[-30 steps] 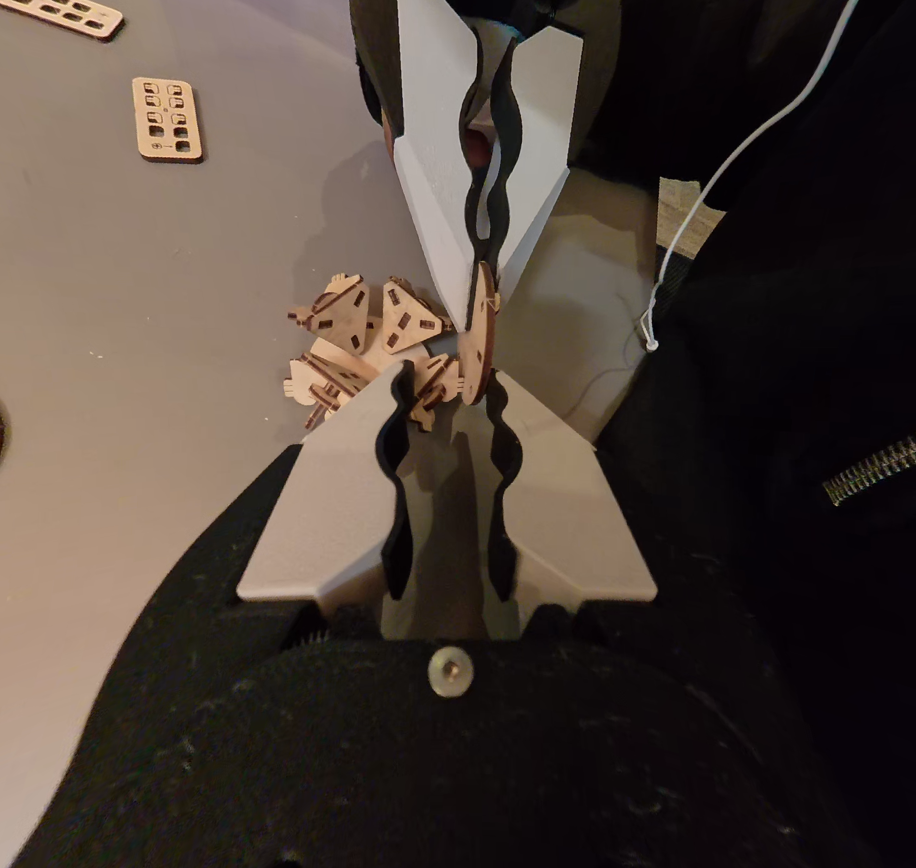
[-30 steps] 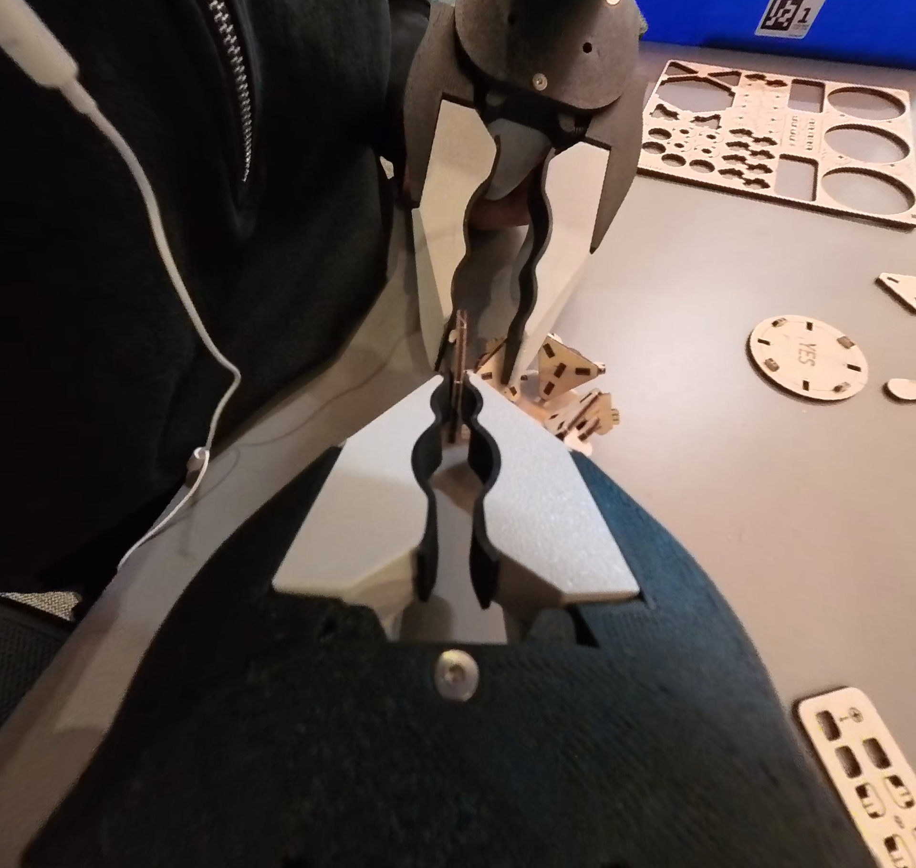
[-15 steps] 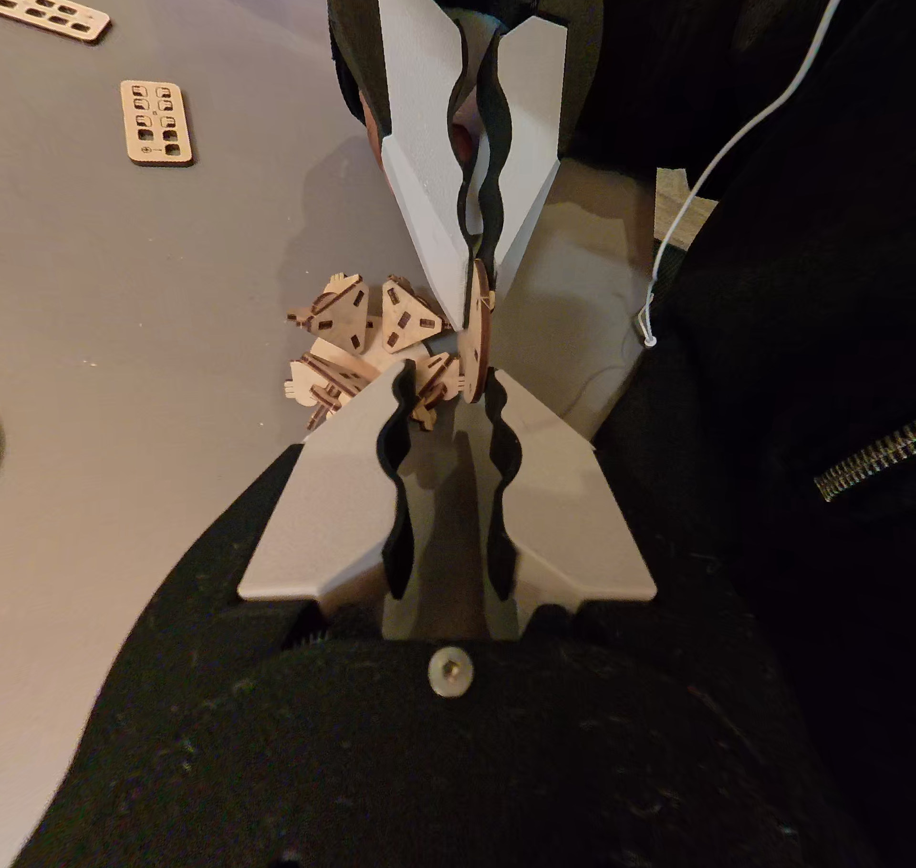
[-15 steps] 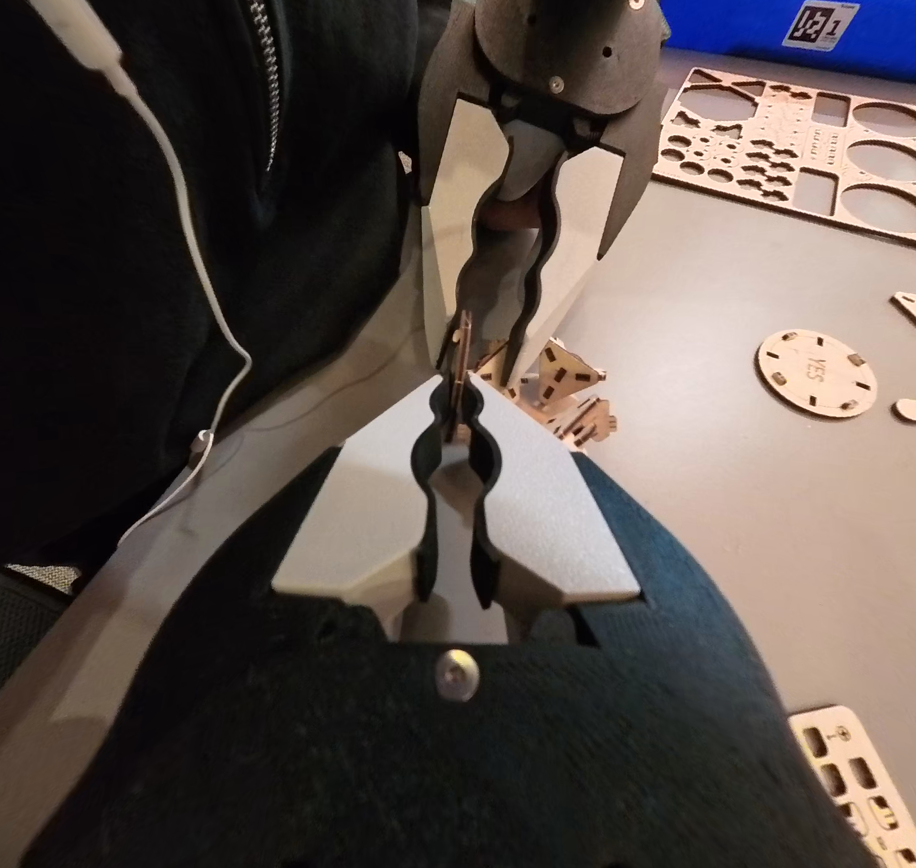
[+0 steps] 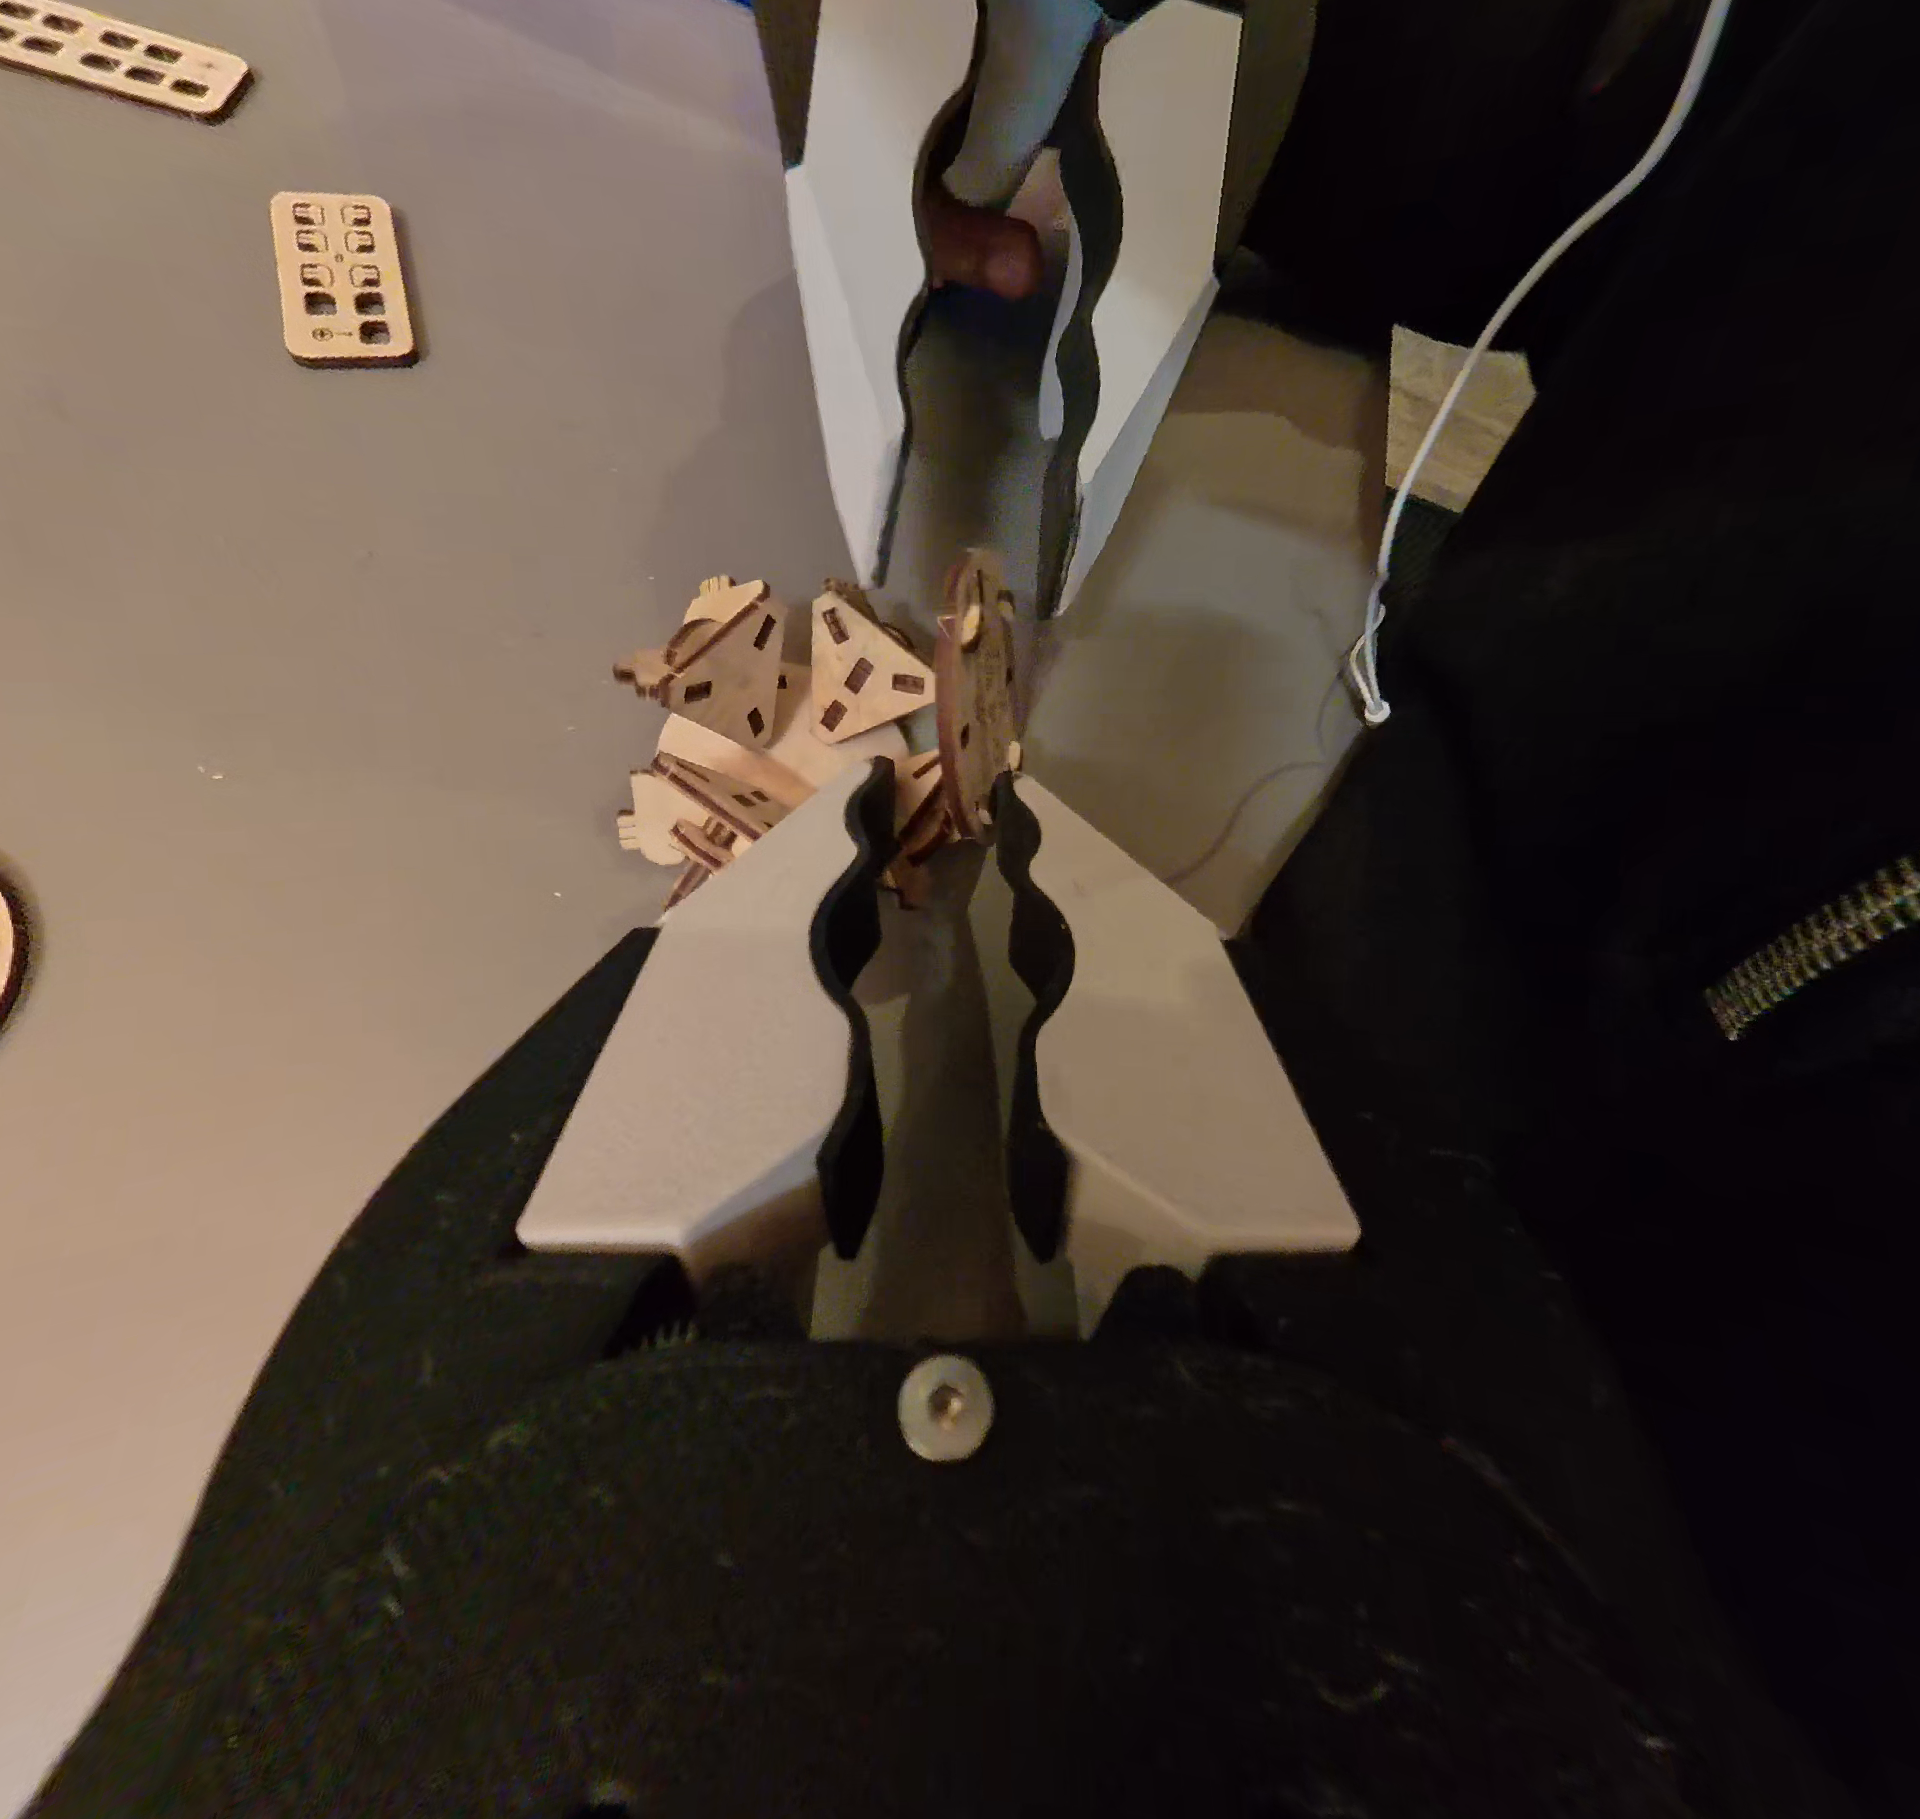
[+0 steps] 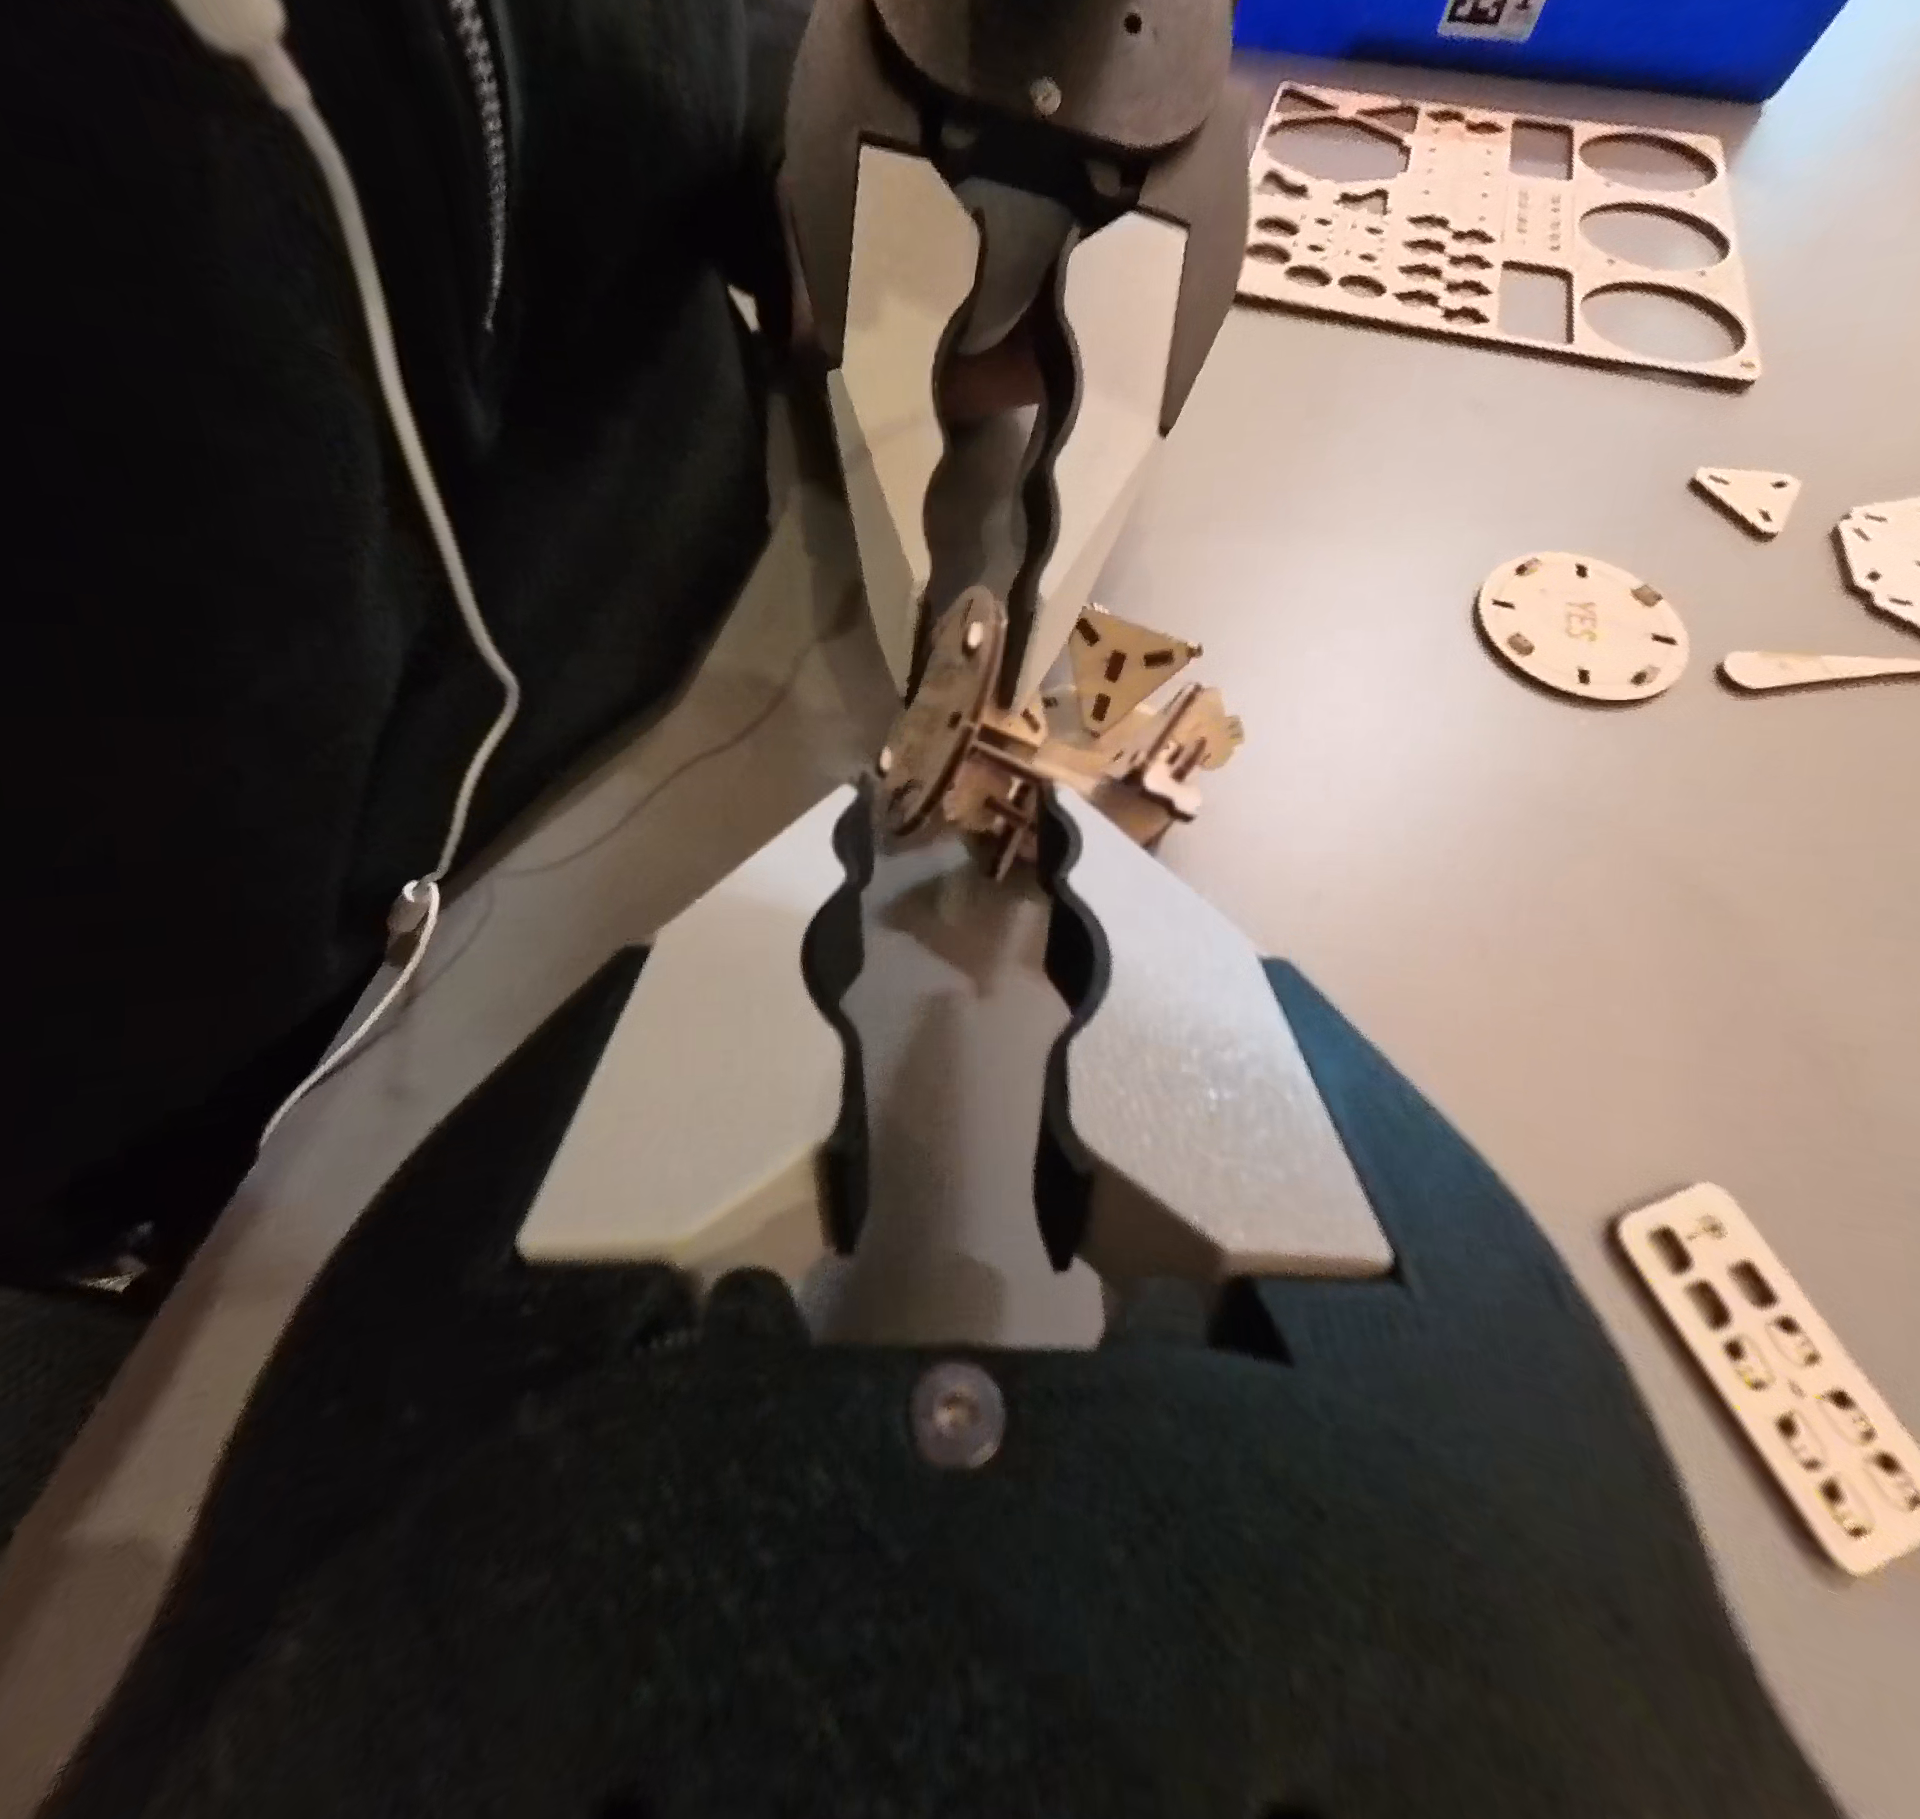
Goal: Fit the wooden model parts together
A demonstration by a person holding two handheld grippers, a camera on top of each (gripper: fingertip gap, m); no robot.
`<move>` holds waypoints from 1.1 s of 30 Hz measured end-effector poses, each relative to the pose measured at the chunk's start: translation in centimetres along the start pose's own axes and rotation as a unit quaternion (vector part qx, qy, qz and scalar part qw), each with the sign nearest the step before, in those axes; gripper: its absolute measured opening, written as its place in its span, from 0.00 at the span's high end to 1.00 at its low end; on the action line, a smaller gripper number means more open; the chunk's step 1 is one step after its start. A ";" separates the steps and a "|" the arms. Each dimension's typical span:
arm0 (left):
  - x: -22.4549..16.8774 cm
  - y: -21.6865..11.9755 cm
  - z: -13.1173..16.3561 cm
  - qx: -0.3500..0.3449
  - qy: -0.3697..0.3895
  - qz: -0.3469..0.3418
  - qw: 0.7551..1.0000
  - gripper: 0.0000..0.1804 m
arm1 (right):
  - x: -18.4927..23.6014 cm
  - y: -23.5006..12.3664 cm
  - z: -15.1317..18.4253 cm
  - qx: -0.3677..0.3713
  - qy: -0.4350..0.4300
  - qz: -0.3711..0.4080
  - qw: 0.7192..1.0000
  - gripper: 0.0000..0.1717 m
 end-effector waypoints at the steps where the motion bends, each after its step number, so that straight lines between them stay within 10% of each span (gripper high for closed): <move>1: 0.0 0.0 0.0 0.001 0.003 -0.002 1.000 0.91 | 0.3 0.0 0.2 0.008 -0.002 -0.001 1.000 0.86; 33: -0.1 -0.4 -0.6 -0.024 0.077 -0.051 0.995 0.99 | -0.7 0.5 1.5 0.054 -0.030 -0.007 0.998 1.00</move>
Point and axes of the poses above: each gripper's, where its closed fingertips meet, y out along the fingers, z out of its underside, x = y × z across the jaws, the point moved 2 cm from there along -y, back along the fingers, and after that the axes turned 3 degrees about -y, right-handed, at the moved point
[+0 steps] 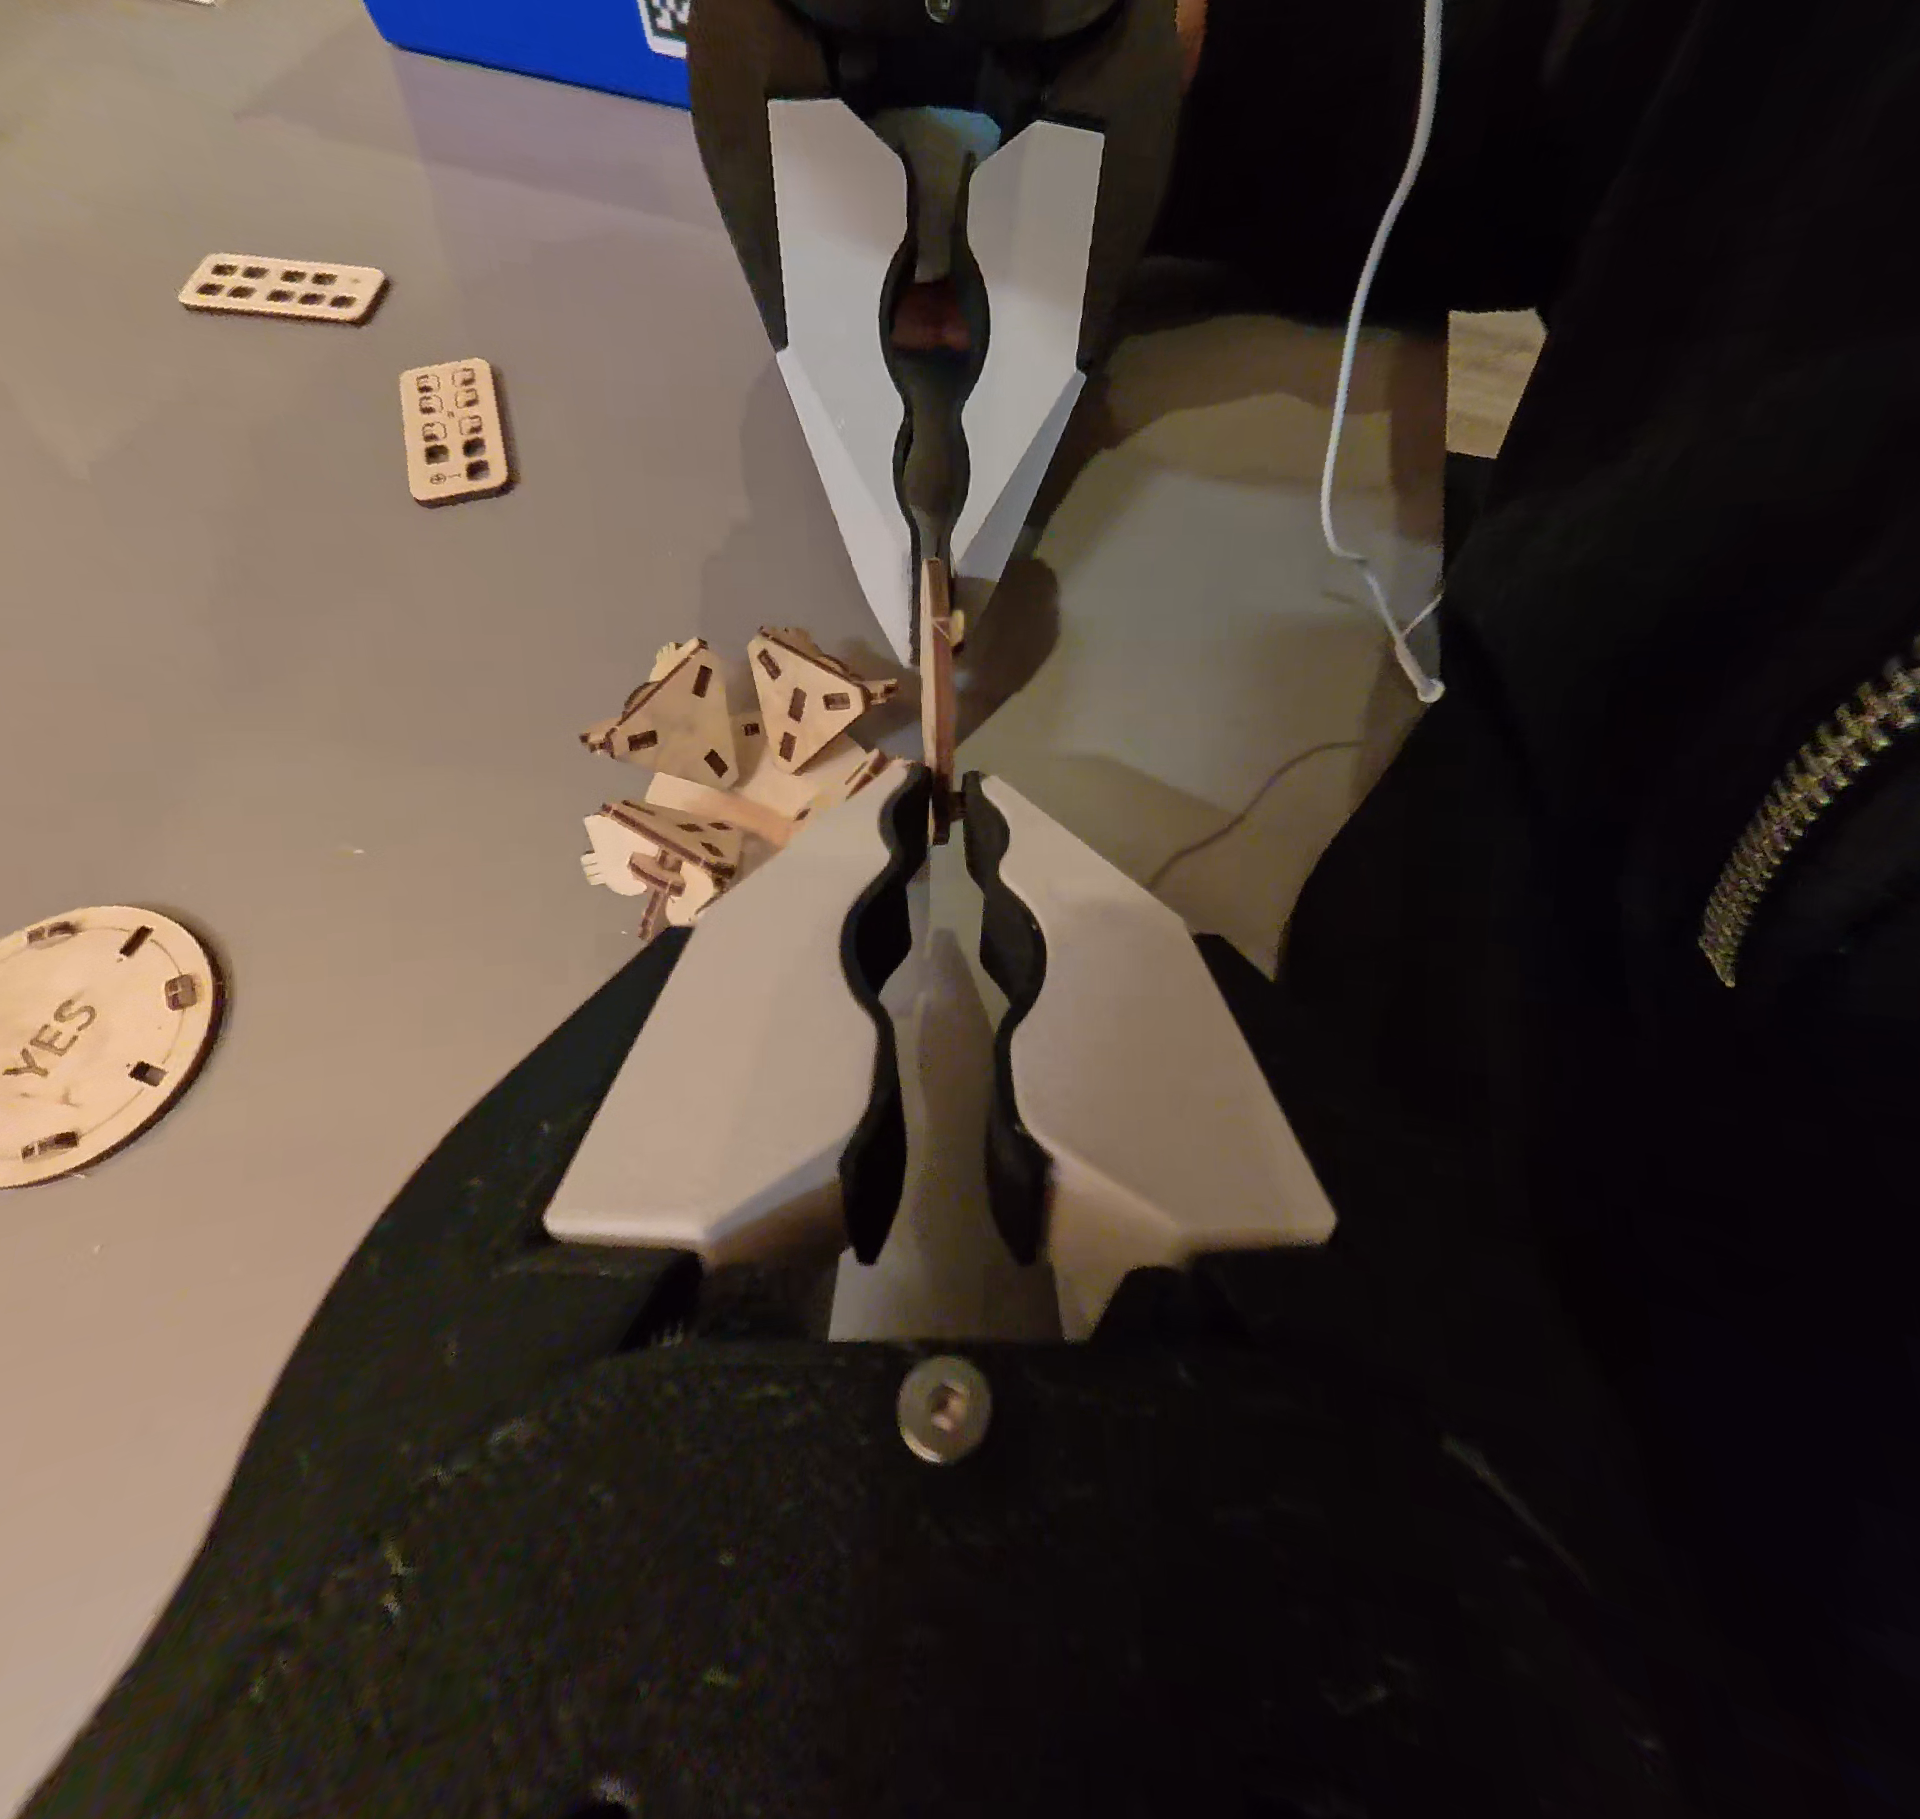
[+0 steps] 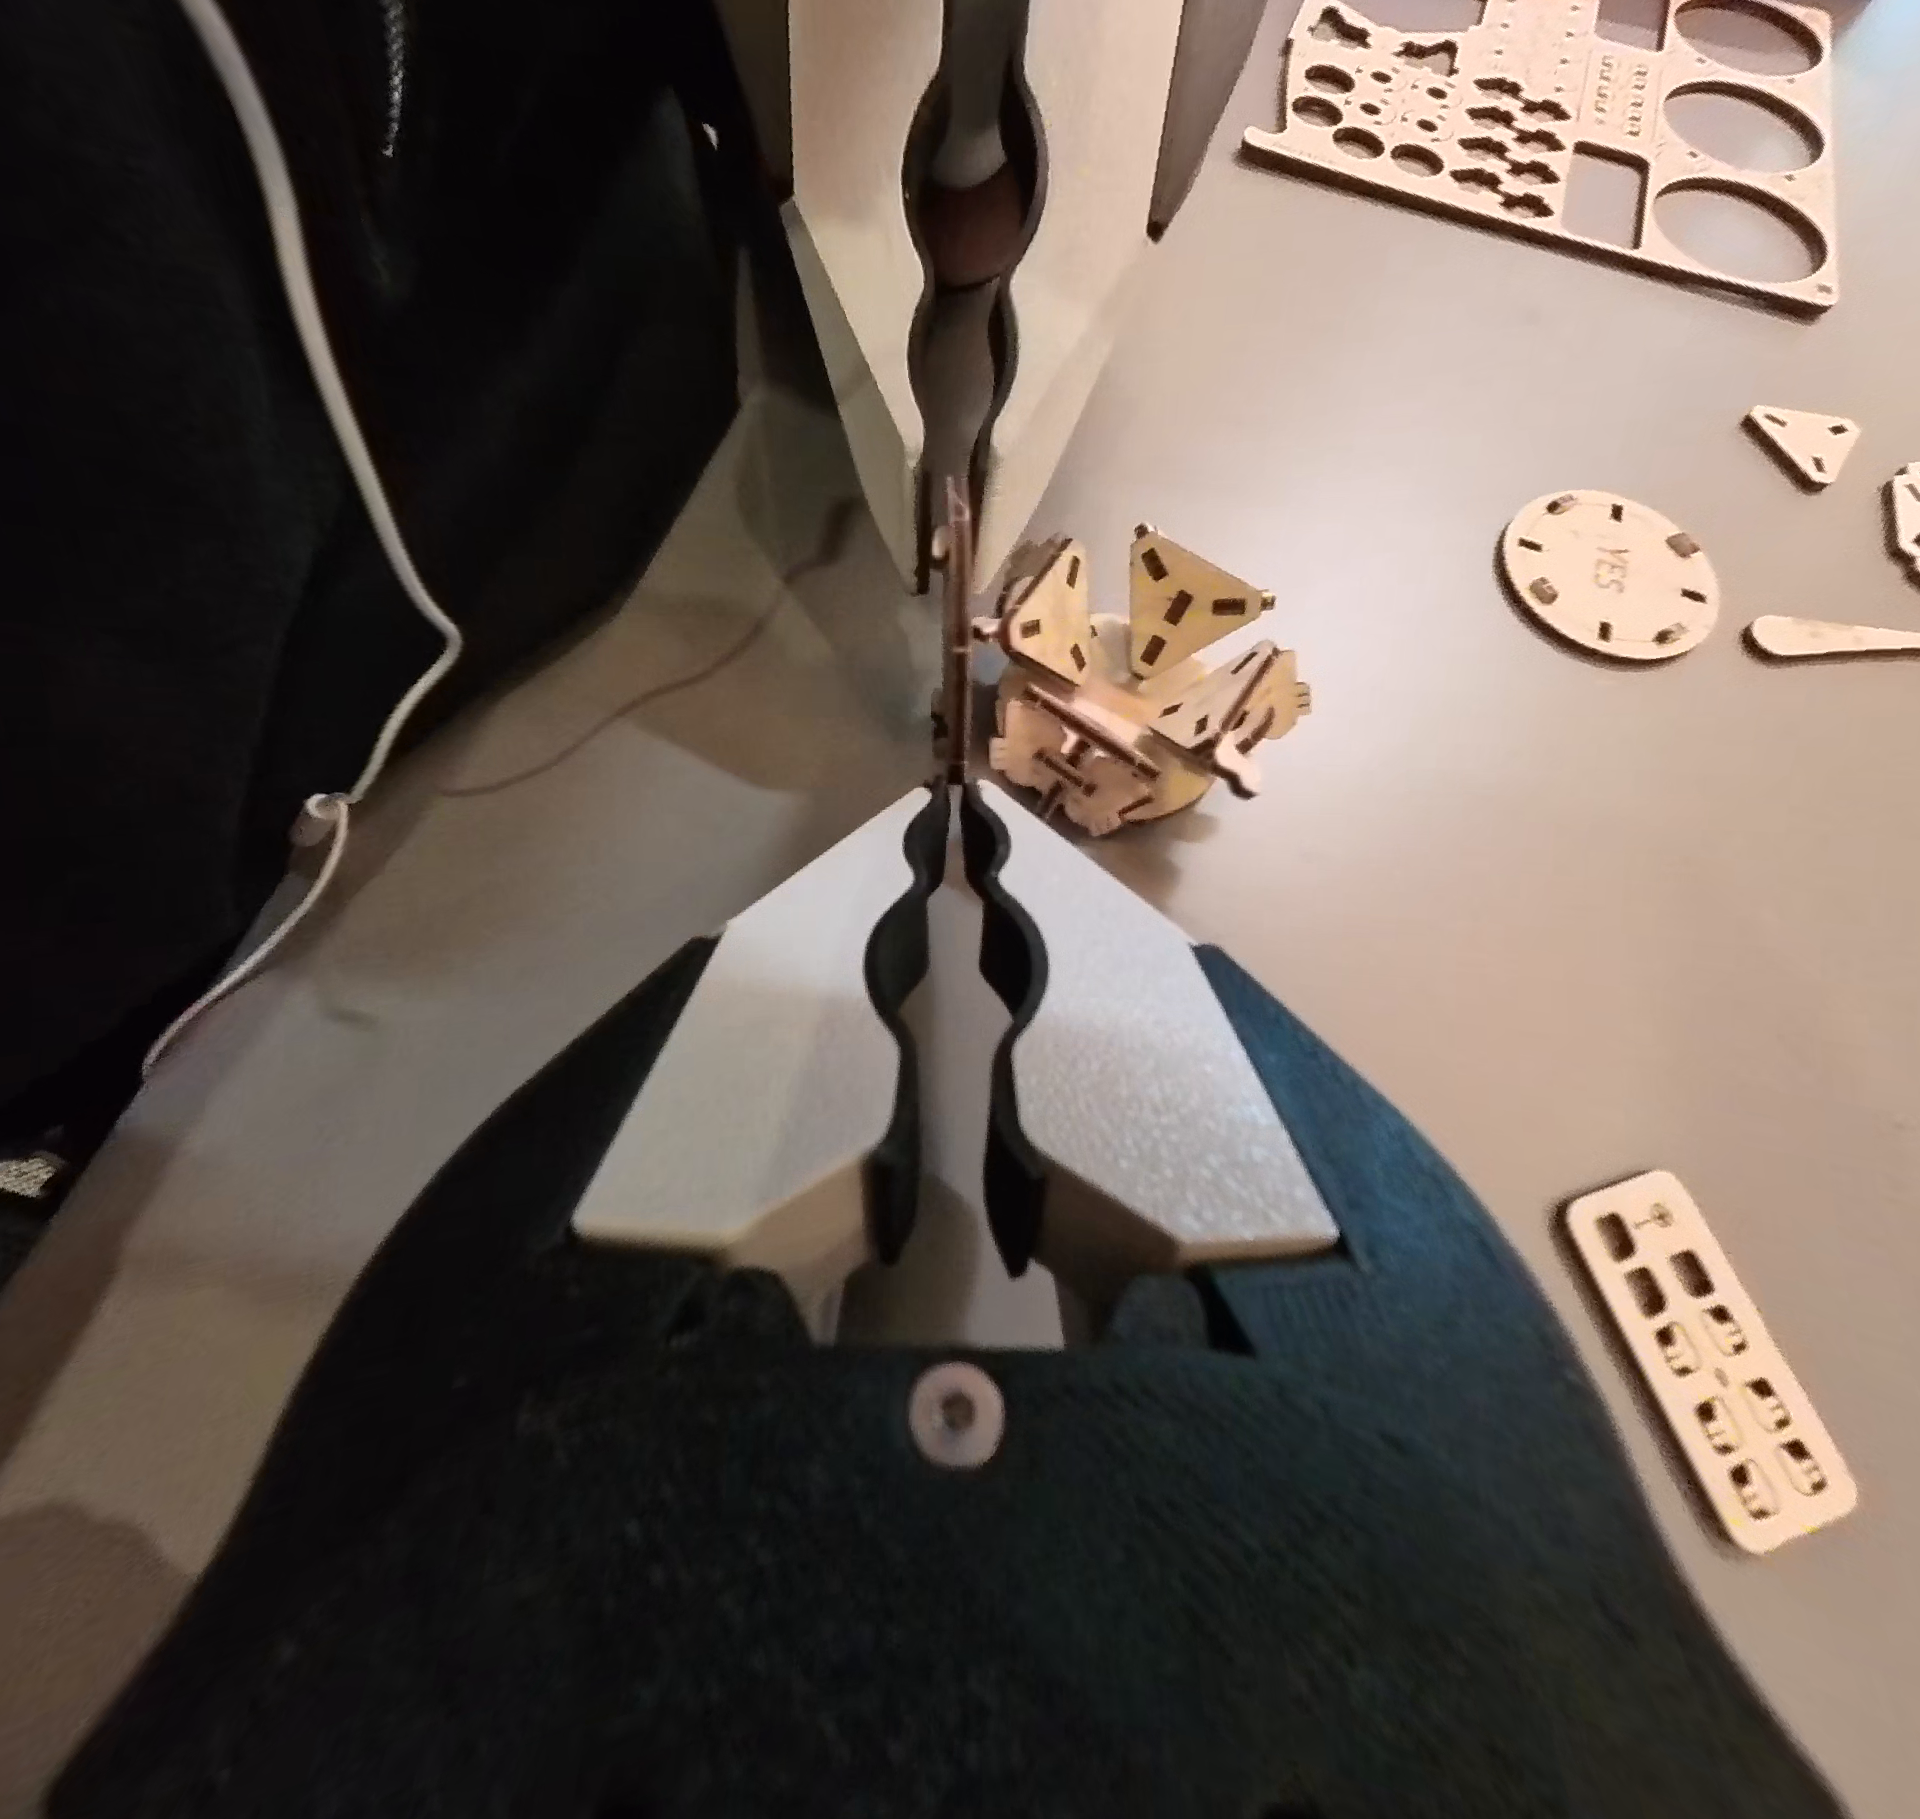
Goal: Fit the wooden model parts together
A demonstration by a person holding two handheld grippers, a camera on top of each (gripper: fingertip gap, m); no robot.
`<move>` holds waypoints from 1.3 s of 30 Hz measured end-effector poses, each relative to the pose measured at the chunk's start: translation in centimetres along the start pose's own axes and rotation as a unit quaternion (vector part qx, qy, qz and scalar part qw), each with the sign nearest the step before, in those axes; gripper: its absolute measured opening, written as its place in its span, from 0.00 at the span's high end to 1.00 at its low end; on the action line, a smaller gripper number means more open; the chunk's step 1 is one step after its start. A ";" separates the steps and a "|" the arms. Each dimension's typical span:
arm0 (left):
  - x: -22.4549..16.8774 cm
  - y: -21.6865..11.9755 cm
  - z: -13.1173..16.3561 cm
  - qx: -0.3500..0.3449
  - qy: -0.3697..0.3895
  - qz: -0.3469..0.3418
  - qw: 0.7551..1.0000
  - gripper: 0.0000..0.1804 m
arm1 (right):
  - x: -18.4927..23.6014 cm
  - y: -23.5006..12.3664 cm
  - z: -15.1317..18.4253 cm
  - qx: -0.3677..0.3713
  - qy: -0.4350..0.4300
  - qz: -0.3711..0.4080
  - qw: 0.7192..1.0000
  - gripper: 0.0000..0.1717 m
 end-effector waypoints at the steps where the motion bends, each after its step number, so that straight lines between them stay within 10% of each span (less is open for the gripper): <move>1: 0.0 0.0 0.0 -0.001 -0.002 0.001 1.000 0.99 | 0.0 0.0 0.0 -0.001 0.002 -0.003 1.000 1.00; 11: 0.2 0.0 0.0 -0.001 0.000 -0.010 1.000 0.99 | -1.9 -0.1 0.0 -0.004 0.025 0.031 0.999 0.59; 32: 0.3 -0.5 0.7 0.011 0.001 -0.041 0.999 0.99 | -0.6 0.8 0.8 0.039 0.021 0.030 0.999 0.77; 39: 0.2 -0.7 0.7 0.008 0.009 -0.040 0.999 0.99 | -1.2 0.7 0.3 0.026 0.010 0.058 0.998 0.68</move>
Point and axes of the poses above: each gripper's, where its closed fingertips meet, y out along the fingers, z out of its underside, x = y × z across the jaws, the point moved 2 cm from there along -y, back along the fingers, and after that the axes turned 3 degrees about -y, right-handed, at the moved point
